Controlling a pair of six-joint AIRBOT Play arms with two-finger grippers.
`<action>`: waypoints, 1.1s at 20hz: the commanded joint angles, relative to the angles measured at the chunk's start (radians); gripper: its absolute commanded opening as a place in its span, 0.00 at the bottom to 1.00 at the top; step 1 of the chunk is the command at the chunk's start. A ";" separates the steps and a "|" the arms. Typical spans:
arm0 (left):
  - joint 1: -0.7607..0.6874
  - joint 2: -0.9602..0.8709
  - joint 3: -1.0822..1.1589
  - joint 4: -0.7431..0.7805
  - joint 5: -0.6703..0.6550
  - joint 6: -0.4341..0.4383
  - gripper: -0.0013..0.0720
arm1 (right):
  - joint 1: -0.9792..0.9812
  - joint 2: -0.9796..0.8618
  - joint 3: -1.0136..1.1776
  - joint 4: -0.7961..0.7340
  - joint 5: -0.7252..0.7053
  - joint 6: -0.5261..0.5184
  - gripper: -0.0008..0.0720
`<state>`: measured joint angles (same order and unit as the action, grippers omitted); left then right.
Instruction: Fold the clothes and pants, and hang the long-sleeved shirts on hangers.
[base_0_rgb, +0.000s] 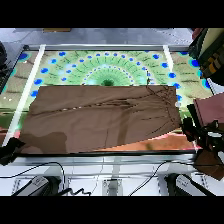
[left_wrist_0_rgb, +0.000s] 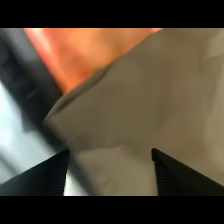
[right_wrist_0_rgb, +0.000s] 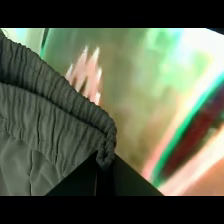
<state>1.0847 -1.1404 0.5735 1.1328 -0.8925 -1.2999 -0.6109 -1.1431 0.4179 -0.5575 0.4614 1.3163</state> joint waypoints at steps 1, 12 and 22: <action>0.008 -0.001 -0.023 -0.097 0.113 0.054 0.64 | 0.001 0.000 0.018 -0.051 0.035 -0.002 0.06; 0.040 0.194 0.000 -0.188 0.175 0.220 0.04 | -0.001 0.346 0.076 -0.541 0.265 0.233 0.06; -0.002 0.247 0.046 -0.191 0.222 0.220 0.04 | -0.150 0.648 0.077 -0.754 0.438 0.351 0.06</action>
<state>1.1114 -0.8959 0.5907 0.9390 -0.7097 -1.0828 -0.7261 -0.5526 0.4938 -1.2572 0.8925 1.6428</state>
